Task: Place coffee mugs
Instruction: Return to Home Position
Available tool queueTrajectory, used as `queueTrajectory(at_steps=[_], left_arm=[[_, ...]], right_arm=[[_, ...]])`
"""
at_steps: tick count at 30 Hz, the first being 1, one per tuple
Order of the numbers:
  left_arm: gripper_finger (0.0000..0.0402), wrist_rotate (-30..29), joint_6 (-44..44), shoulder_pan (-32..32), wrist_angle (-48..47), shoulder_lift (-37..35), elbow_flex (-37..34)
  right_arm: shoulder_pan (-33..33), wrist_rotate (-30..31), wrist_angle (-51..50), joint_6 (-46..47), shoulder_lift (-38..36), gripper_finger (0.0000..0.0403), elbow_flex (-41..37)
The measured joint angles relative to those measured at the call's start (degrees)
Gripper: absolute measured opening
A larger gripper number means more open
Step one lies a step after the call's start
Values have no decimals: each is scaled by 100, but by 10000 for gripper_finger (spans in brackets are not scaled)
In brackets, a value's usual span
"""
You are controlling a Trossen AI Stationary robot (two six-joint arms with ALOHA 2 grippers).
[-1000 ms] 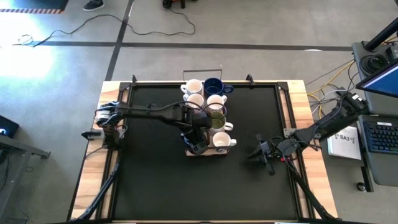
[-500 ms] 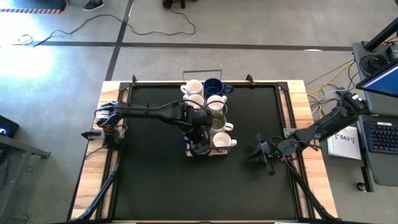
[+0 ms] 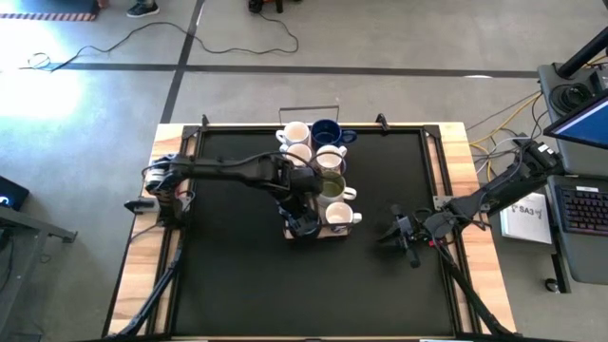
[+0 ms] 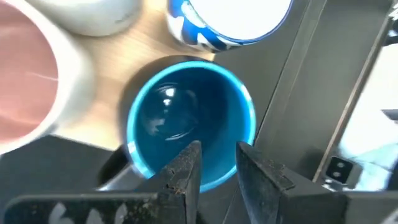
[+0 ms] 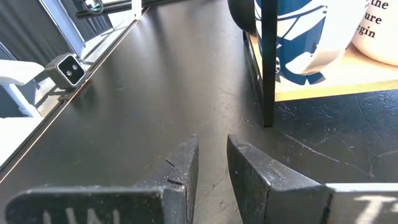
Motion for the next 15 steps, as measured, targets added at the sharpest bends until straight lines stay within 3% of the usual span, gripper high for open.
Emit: queueTrajectory(at_steps=[4,9,15], left_arm=[[82,-472,213,-26,-492,-7,336],[82,-1540,508,-246,-862,-209,429],[82,-1997,274,-498,-856,-982,-378]], right_arm=[[0,1,0,1,-1,75,0],[0,0,0,1,-1,75,0],[-2,1,0,1,-1,75,0]])
